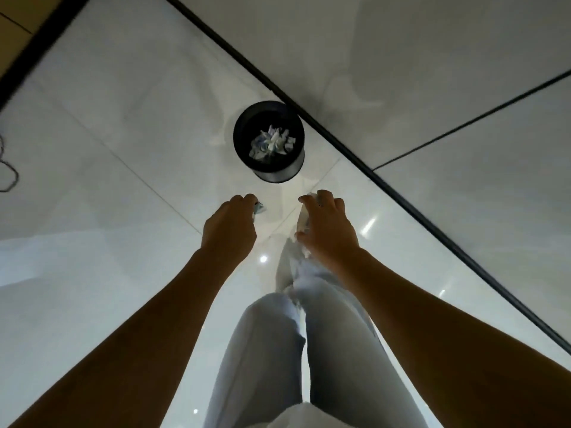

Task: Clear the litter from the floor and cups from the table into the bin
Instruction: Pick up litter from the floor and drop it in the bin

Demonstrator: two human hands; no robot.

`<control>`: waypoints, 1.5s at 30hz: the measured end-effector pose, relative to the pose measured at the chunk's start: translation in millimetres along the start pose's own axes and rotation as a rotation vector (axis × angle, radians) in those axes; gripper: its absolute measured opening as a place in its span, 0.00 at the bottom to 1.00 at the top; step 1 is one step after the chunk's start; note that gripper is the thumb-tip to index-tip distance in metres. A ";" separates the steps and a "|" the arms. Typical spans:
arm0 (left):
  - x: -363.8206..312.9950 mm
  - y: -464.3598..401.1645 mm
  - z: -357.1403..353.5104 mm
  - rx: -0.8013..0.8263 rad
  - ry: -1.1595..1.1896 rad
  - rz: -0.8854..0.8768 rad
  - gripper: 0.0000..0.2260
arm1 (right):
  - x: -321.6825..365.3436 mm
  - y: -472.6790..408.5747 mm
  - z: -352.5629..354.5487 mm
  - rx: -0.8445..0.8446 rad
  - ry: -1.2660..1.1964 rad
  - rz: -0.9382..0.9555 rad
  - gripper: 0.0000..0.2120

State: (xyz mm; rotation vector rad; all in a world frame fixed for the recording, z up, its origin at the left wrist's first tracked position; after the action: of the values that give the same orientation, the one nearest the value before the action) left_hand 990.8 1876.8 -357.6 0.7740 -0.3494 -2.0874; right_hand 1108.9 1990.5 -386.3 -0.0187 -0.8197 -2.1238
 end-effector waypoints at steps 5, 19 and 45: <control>5.9 -31.1 13.7 -0.030 0.078 0.053 0.13 | 16.2 -56.1 20.5 0.009 0.084 0.064 0.31; 62.0 -122.2 48.2 0.034 0.064 0.027 0.13 | 57.1 -217.9 17.0 0.142 0.052 -0.074 0.35; -42.5 -176.2 41.4 0.346 -0.198 -0.469 0.15 | 10.1 -109.7 32.1 0.082 -0.228 -0.483 0.28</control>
State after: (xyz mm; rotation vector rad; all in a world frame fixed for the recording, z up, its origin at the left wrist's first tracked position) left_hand 871.6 2014.0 -397.1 0.9181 -0.7068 -2.5933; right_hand 1015.6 2049.1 -418.3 -0.0225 -1.1348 -2.5697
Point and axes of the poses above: each hand's wrist, its own y-axis away from the middle knuckle, its own z-axis out of the back of the hand, x = y × z, the point moved 7 cm from there along -y, towards the middle knuckle, and after that the axes turned 13 degrees about y, right-handed, at the moved point
